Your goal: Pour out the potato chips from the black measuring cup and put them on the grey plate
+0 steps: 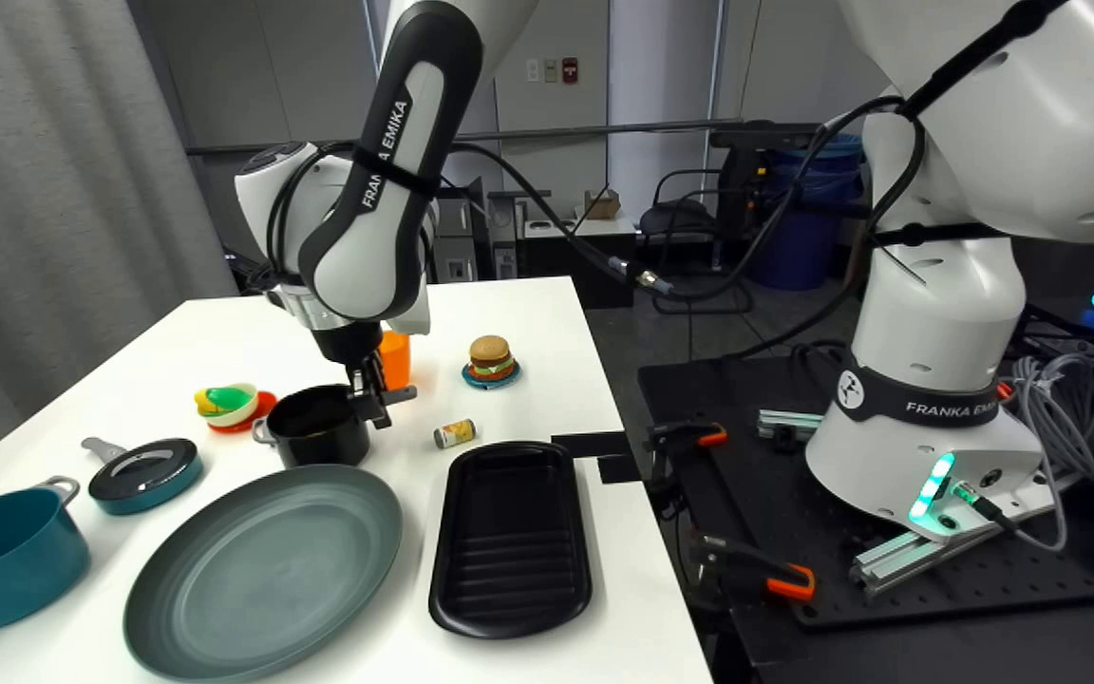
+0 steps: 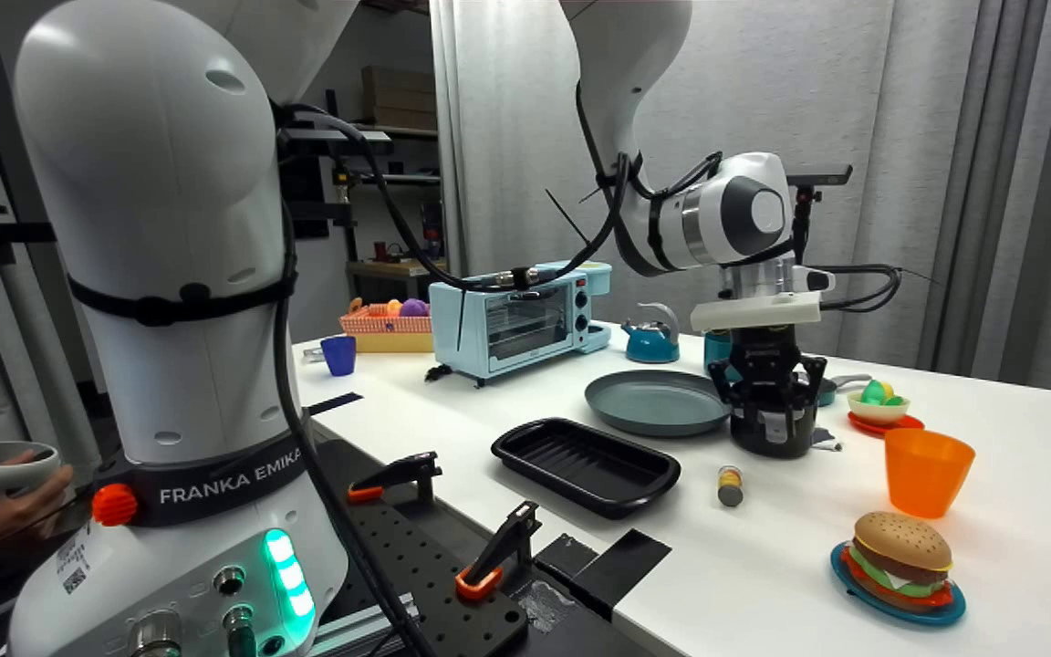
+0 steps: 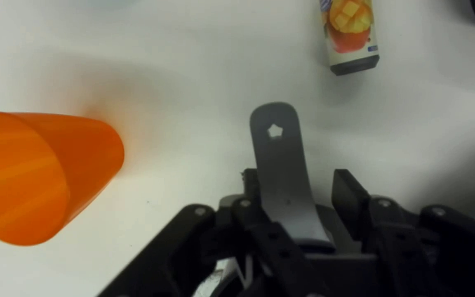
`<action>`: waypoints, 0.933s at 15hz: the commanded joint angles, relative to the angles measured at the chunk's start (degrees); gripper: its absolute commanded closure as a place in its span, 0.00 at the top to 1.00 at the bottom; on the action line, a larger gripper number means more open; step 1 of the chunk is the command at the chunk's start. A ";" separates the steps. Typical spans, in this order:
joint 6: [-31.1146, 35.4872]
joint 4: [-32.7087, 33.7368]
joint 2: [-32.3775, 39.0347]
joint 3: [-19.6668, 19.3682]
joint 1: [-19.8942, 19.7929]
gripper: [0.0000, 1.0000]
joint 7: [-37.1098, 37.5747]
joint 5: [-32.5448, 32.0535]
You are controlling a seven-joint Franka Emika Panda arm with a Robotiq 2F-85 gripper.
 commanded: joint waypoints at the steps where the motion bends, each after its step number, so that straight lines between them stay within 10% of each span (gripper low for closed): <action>1: 1.14 1.01 0.89 0.51 -0.74 0.20 -0.09 0.27; 14: 3.13 -2.86 -3.19 -0.96 -0.74 0.08 0.35 -1.07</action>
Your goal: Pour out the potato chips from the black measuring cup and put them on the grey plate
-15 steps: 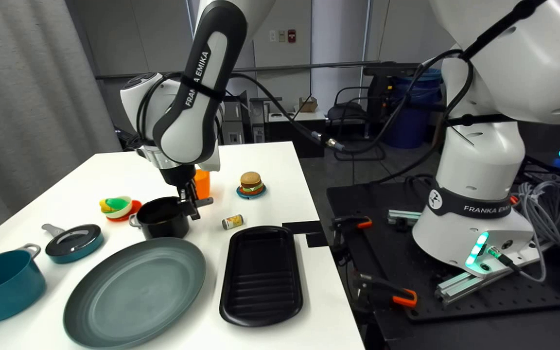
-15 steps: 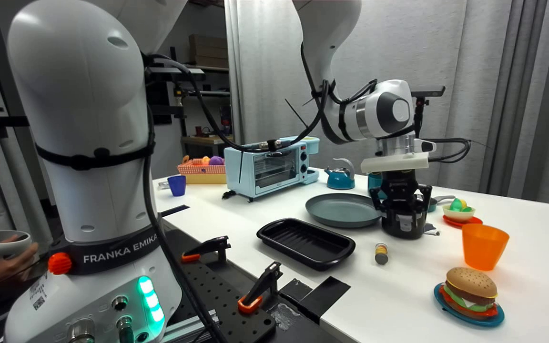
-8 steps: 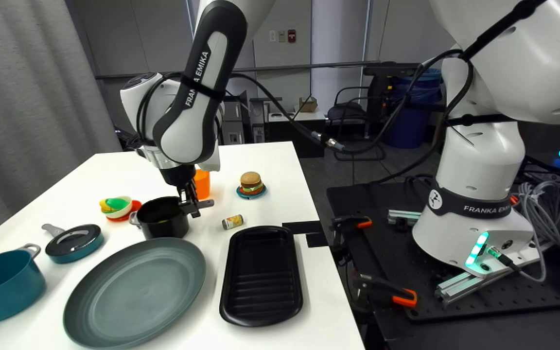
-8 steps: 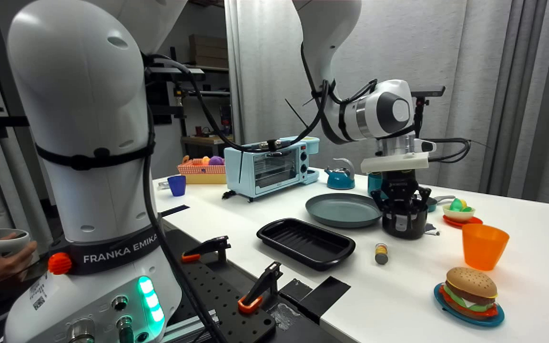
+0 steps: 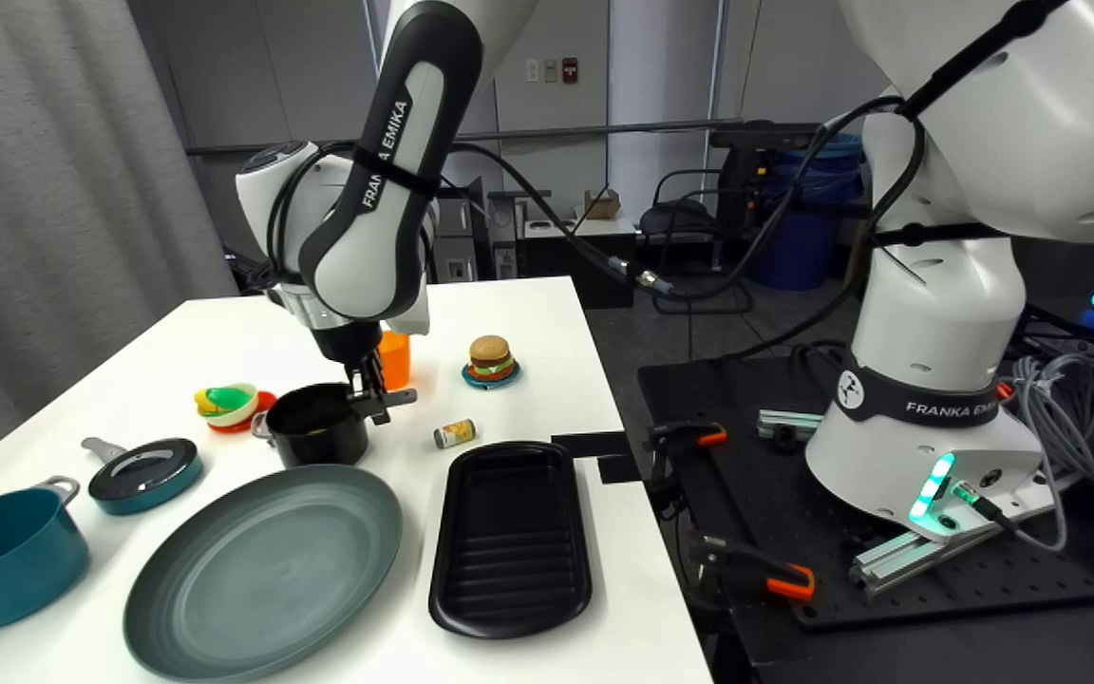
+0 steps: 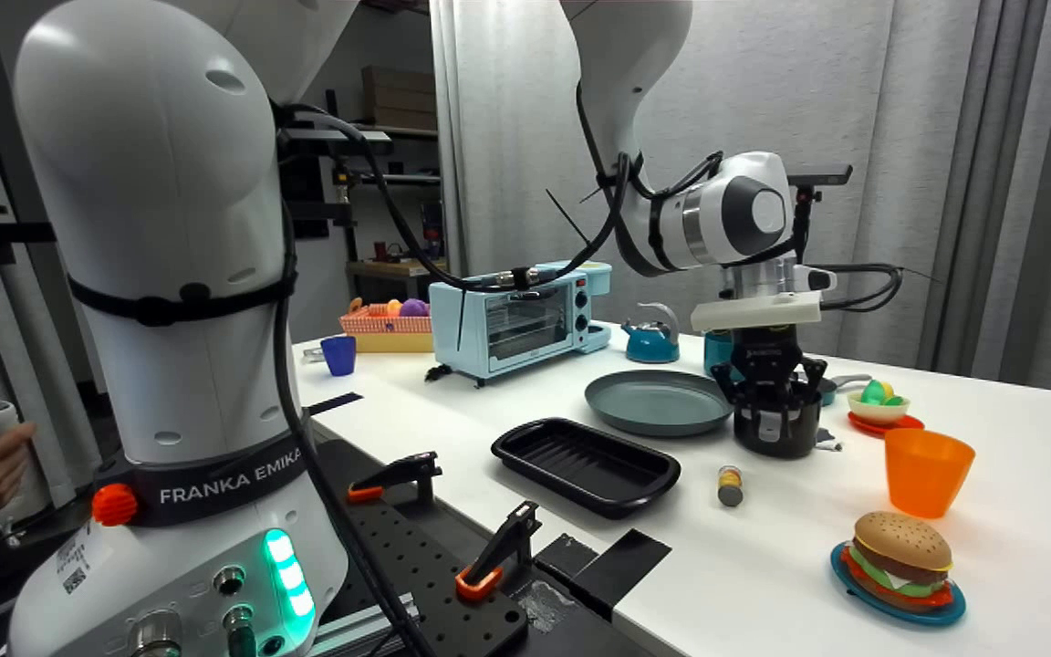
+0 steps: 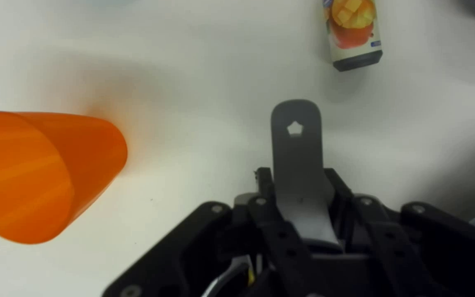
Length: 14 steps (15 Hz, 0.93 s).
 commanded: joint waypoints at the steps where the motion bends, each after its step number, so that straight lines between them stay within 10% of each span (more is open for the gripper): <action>1: 2.82 -3.07 -3.58 -1.17 -0.86 0.08 -0.28 -1.16; 14: 0.26 -6.10 -11.13 -1.21 1.91 0.08 0.14 -2.39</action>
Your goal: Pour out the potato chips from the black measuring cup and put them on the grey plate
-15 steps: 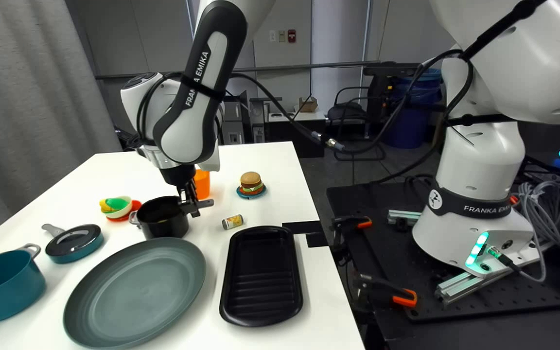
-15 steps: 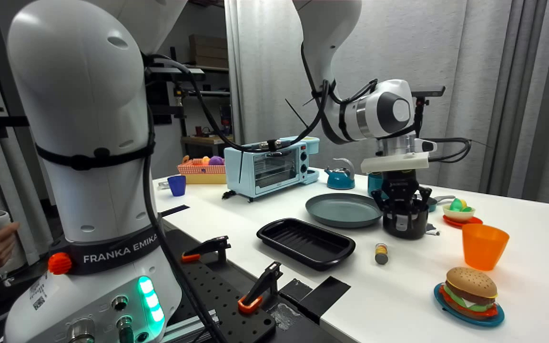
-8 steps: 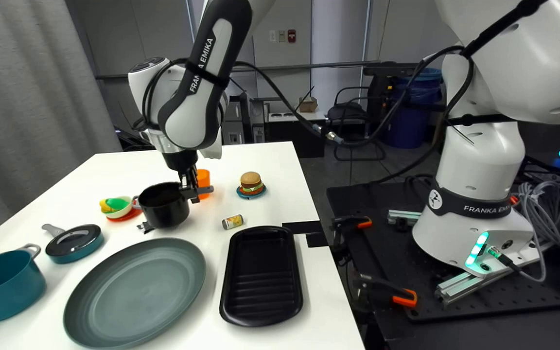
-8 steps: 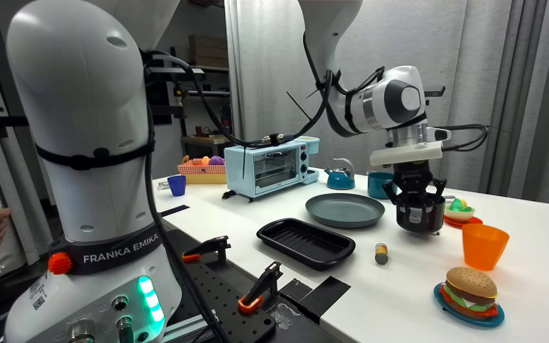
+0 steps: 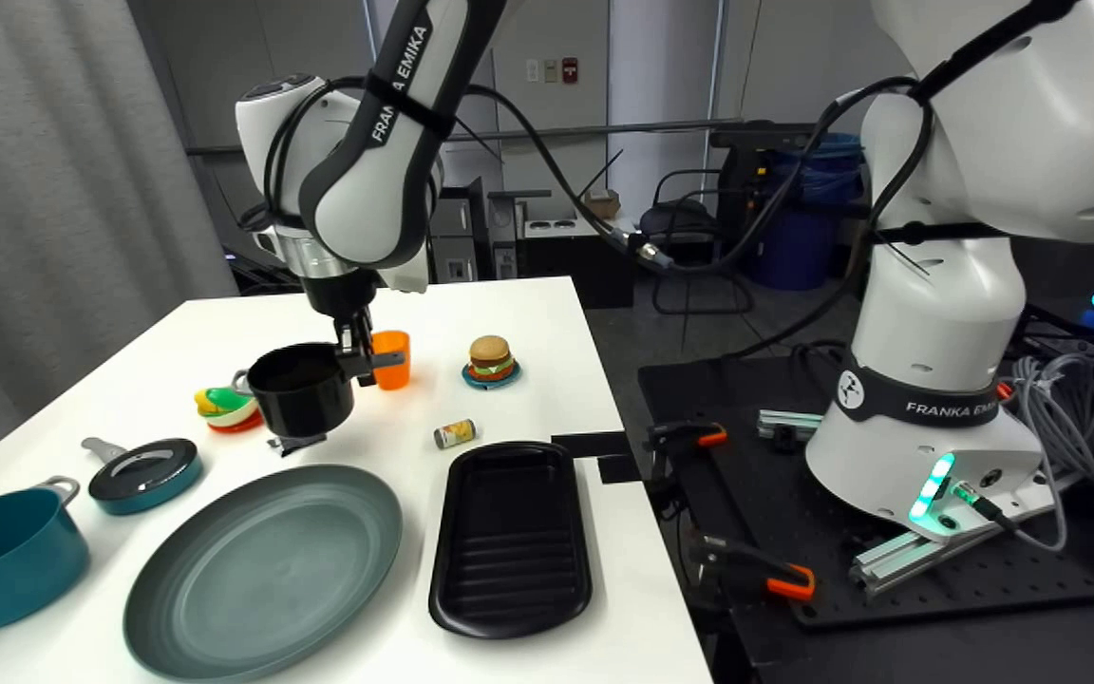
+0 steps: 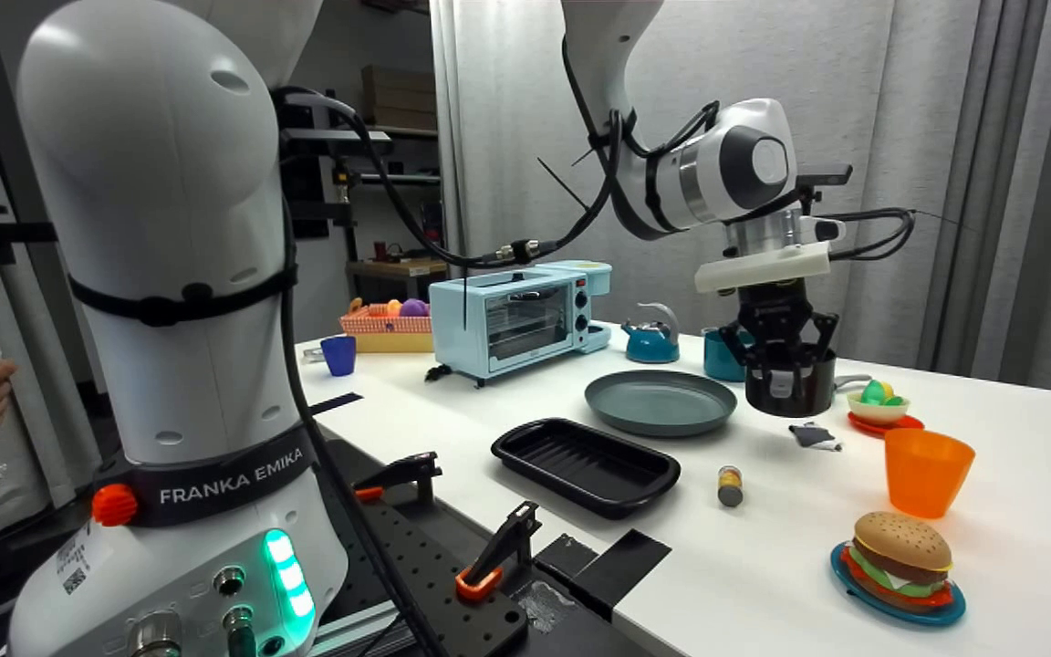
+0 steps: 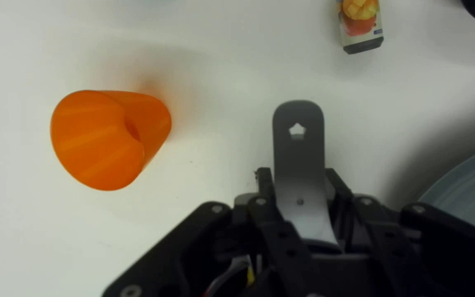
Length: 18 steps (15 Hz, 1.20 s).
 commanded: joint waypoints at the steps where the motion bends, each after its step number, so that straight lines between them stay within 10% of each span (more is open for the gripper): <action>1: -1.18 -2.18 -3.85 0.48 1.35 0.08 0.52 -2.24; 18: -8.72 -3.05 -7.71 0.22 8.52 0.08 9.31 -16.51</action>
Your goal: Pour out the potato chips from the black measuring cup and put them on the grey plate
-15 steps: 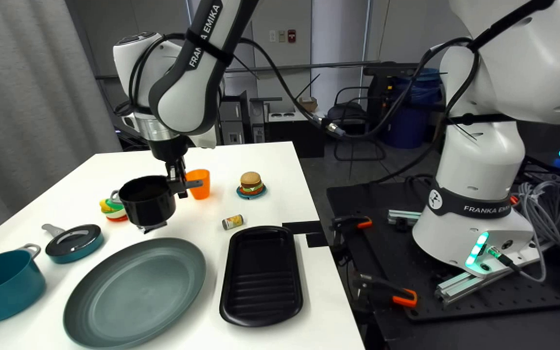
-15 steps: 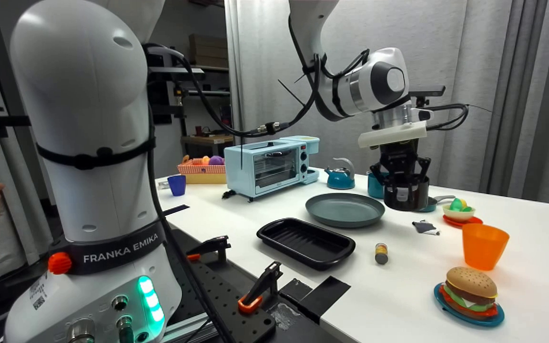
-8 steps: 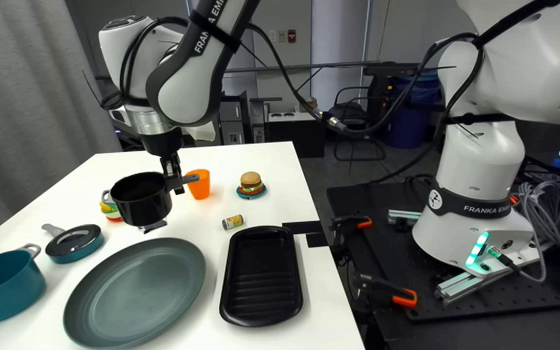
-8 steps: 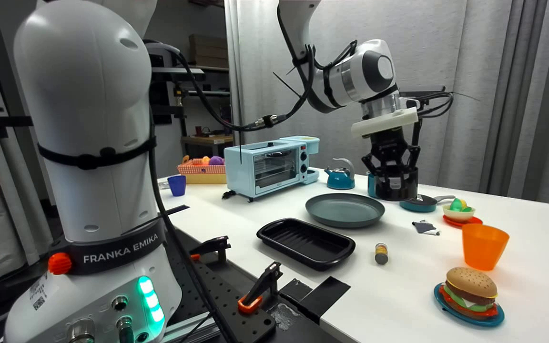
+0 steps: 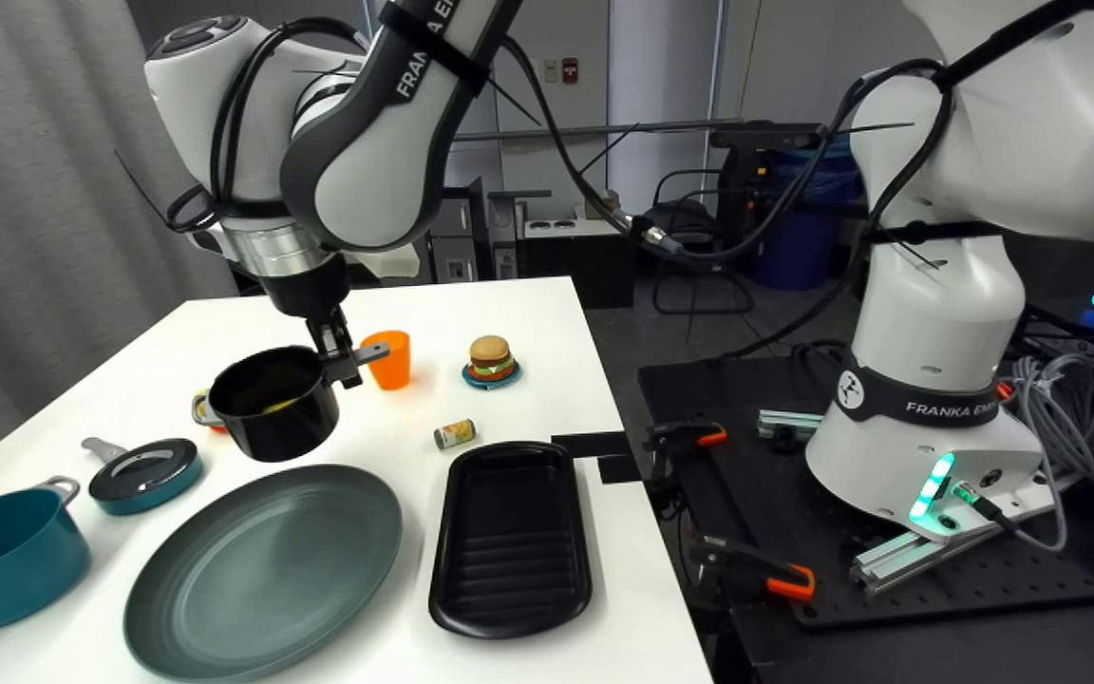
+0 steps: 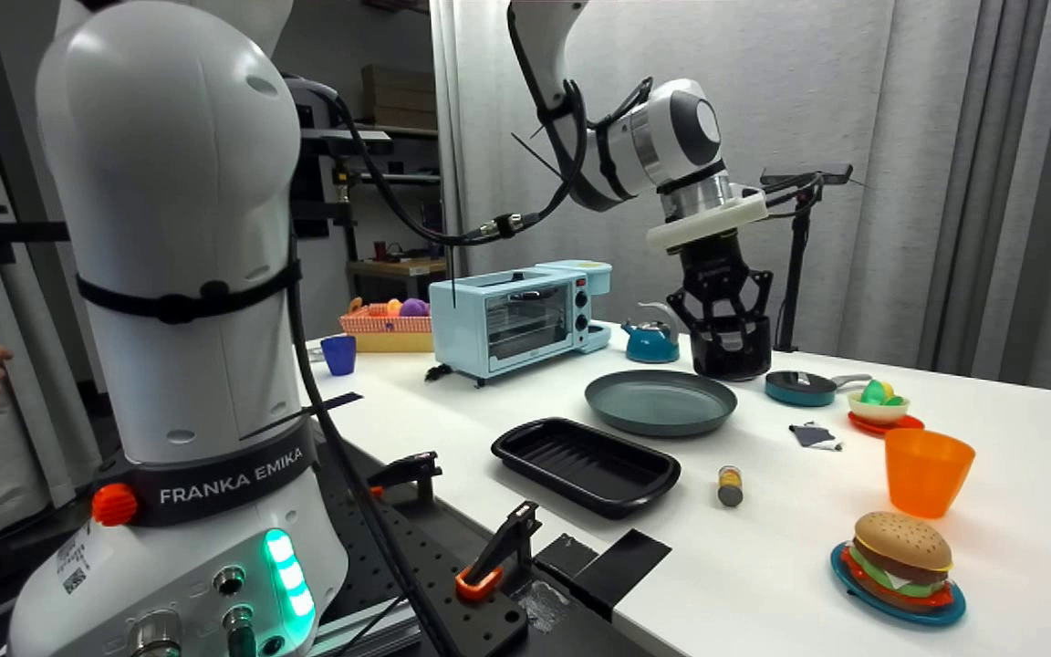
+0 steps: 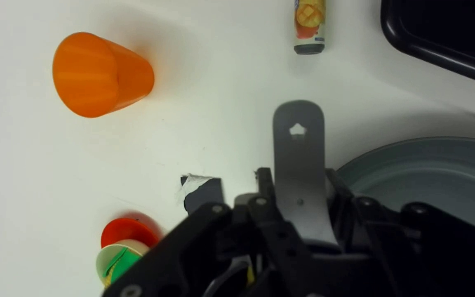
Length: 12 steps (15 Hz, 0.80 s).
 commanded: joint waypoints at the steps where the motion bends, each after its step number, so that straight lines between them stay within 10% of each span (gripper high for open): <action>1: -0.88 -0.24 -0.52 -2.00 2.25 0.08 8.46 -7.66; 12: -3.45 -0.86 0.60 -2.25 4.39 0.08 27.84 -23.83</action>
